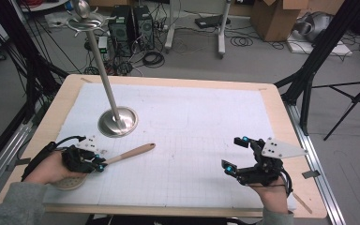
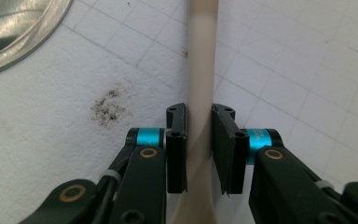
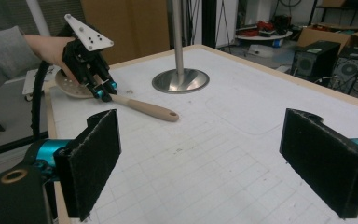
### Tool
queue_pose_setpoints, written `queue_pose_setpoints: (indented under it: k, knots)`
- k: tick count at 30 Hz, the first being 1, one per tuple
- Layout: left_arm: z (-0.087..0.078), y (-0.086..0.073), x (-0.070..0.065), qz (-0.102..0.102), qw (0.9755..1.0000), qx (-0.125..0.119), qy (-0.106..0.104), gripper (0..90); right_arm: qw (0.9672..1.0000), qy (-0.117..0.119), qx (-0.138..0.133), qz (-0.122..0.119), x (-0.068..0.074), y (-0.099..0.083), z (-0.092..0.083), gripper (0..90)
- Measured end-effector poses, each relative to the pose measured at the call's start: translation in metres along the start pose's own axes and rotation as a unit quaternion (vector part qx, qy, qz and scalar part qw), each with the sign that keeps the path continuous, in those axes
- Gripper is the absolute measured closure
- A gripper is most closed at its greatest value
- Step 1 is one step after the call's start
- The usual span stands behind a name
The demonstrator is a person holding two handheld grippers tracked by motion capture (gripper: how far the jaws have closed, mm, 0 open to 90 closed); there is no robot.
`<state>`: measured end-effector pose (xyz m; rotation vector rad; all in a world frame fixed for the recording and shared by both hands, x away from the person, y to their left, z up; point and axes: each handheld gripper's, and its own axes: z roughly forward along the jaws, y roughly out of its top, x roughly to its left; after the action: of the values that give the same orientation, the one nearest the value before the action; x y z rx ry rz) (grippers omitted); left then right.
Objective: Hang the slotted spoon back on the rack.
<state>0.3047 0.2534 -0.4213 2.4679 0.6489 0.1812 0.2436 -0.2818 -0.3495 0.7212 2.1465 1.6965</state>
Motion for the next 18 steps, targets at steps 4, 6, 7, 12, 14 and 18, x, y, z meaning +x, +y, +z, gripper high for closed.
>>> queue_pose_setpoints:
  k: [4,6,7,12,14,18]
  knots:
    - [-0.0005,-0.0002,0.0003,0.006,1.0,0.002,0.001,75.9,0.9999,-0.009,-0.014,0.001,-0.0008,0.0007,-0.0033,11.6]
    - [-0.0005,0.0,0.0002,0.007,1.0,0.002,0.001,76.3,0.9998,-0.011,-0.015,0.001,-0.0011,0.0008,-0.0047,11.6]
    - [-0.0008,0.0001,0.0,0.007,1.0,0.003,0.001,76.4,0.9998,-0.012,-0.015,0.003,-0.001,0.0007,-0.0051,11.6]
    - [-0.0007,-0.0008,-0.0011,0.009,0.9999,-0.001,0.005,76.5,0.9995,-0.023,-0.02,0.005,-0.0025,0.0001,-0.0055,11.6]
    - [-0.0007,-0.0006,-0.0011,0.011,0.9999,-0.001,0.005,76.6,0.9995,-0.024,-0.021,0.007,-0.0025,0.0001,-0.0059,11.6]
    - [-0.0014,-0.0008,-0.0031,0.022,0.9997,-0.003,0.009,77.0,0.9995,-0.023,-0.022,0.009,-0.0031,-0.0003,-0.0071,11.6]
